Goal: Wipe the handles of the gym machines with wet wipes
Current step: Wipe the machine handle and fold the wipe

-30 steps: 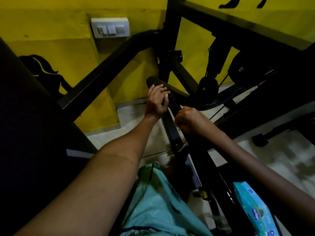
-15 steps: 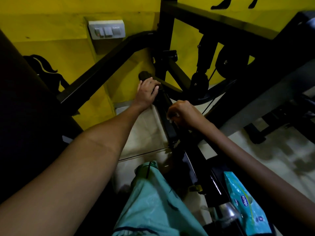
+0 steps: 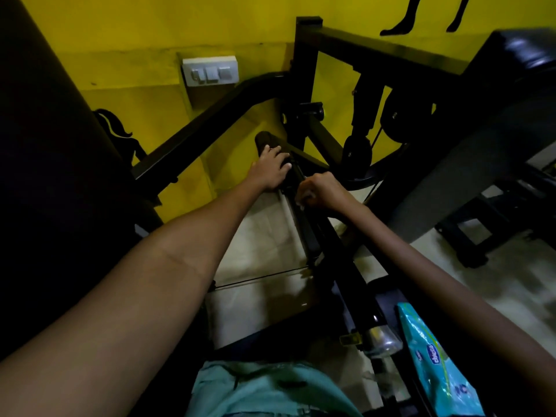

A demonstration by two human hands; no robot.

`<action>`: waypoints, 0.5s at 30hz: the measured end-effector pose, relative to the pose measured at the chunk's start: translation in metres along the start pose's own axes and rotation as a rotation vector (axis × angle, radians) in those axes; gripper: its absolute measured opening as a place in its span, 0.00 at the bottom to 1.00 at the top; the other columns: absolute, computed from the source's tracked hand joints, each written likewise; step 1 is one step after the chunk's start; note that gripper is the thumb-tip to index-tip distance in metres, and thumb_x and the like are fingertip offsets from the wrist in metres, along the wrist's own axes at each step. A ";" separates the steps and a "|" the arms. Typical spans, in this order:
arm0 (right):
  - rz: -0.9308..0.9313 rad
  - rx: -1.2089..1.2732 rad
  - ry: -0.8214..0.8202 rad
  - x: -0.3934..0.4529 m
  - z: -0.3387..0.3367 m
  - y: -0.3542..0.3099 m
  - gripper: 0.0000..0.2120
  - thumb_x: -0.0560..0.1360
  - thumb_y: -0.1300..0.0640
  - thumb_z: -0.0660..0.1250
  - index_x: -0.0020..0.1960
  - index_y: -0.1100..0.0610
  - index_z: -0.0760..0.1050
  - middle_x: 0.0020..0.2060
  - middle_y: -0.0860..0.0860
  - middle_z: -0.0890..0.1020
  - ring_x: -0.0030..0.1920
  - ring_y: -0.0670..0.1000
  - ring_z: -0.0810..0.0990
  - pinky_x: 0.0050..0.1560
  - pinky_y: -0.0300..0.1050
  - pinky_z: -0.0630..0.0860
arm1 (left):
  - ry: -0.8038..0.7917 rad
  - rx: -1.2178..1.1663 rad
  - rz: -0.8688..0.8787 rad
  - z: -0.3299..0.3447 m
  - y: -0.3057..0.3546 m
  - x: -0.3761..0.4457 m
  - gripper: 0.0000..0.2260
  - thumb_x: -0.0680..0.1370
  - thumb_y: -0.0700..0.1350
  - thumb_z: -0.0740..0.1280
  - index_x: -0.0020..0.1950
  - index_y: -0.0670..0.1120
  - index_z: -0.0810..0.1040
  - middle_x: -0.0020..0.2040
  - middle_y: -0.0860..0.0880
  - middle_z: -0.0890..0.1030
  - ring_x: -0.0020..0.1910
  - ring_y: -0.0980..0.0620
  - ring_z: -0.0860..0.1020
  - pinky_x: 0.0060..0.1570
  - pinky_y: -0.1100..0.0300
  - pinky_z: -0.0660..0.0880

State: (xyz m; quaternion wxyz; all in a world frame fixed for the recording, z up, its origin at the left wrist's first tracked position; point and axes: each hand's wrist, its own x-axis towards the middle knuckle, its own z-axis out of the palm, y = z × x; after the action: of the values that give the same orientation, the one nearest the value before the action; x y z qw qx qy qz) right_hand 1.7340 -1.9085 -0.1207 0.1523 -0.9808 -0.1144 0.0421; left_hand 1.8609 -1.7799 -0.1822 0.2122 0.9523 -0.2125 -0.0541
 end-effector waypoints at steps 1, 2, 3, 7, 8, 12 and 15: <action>-0.003 0.004 -0.015 -0.004 -0.002 -0.001 0.08 0.70 0.65 0.70 0.49 0.59 0.83 0.47 0.54 0.84 0.49 0.51 0.81 0.40 0.29 0.63 | 0.013 -0.008 0.005 0.000 0.003 -0.007 0.21 0.82 0.52 0.54 0.74 0.47 0.63 0.77 0.46 0.56 0.77 0.44 0.48 0.72 0.46 0.55; -0.010 0.007 -0.034 -0.012 -0.005 -0.003 0.08 0.70 0.64 0.70 0.48 0.59 0.83 0.47 0.54 0.84 0.46 0.48 0.80 0.39 0.28 0.63 | 0.031 -0.015 0.024 0.001 0.007 -0.017 0.21 0.82 0.54 0.55 0.74 0.48 0.64 0.77 0.47 0.57 0.77 0.44 0.49 0.72 0.45 0.55; -0.019 0.009 -0.060 -0.019 -0.007 -0.003 0.08 0.70 0.64 0.71 0.48 0.59 0.83 0.46 0.53 0.84 0.44 0.45 0.77 0.38 0.26 0.63 | 0.040 -0.032 0.052 0.004 0.010 -0.028 0.21 0.82 0.54 0.56 0.74 0.48 0.65 0.77 0.47 0.57 0.77 0.45 0.51 0.72 0.45 0.54; -0.030 0.019 -0.061 -0.054 -0.006 -0.004 0.08 0.71 0.66 0.69 0.49 0.59 0.83 0.46 0.53 0.84 0.43 0.46 0.77 0.40 0.24 0.63 | 0.015 -0.127 0.199 0.014 0.026 -0.074 0.20 0.81 0.54 0.57 0.73 0.50 0.66 0.77 0.48 0.59 0.76 0.48 0.54 0.72 0.45 0.53; -0.023 0.028 -0.014 -0.060 -0.005 -0.002 0.09 0.71 0.66 0.68 0.49 0.59 0.83 0.47 0.54 0.84 0.46 0.50 0.79 0.42 0.27 0.64 | 0.000 -0.139 0.235 0.018 0.032 -0.085 0.20 0.81 0.54 0.57 0.73 0.49 0.67 0.76 0.48 0.59 0.76 0.48 0.54 0.72 0.44 0.53; -0.031 0.011 0.023 -0.095 -0.007 -0.006 0.10 0.71 0.67 0.69 0.52 0.65 0.81 0.50 0.63 0.82 0.51 0.60 0.80 0.51 0.42 0.71 | -0.025 -0.165 0.316 0.026 0.060 -0.128 0.18 0.83 0.44 0.56 0.72 0.46 0.68 0.76 0.48 0.61 0.76 0.48 0.54 0.71 0.45 0.52; -0.079 0.058 0.045 -0.134 -0.006 -0.012 0.09 0.69 0.69 0.70 0.49 0.65 0.82 0.49 0.62 0.82 0.46 0.52 0.79 0.43 0.28 0.68 | -0.030 -0.200 0.340 0.032 0.079 -0.158 0.17 0.83 0.43 0.55 0.72 0.47 0.68 0.75 0.49 0.63 0.76 0.48 0.55 0.71 0.43 0.52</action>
State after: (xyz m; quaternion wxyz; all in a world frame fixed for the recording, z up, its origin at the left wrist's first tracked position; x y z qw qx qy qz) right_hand 1.6021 -1.9311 -0.1053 0.1846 -0.9714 -0.1485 0.0171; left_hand 1.6816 -1.7889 -0.1758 0.3085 0.8761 -0.3669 -0.0526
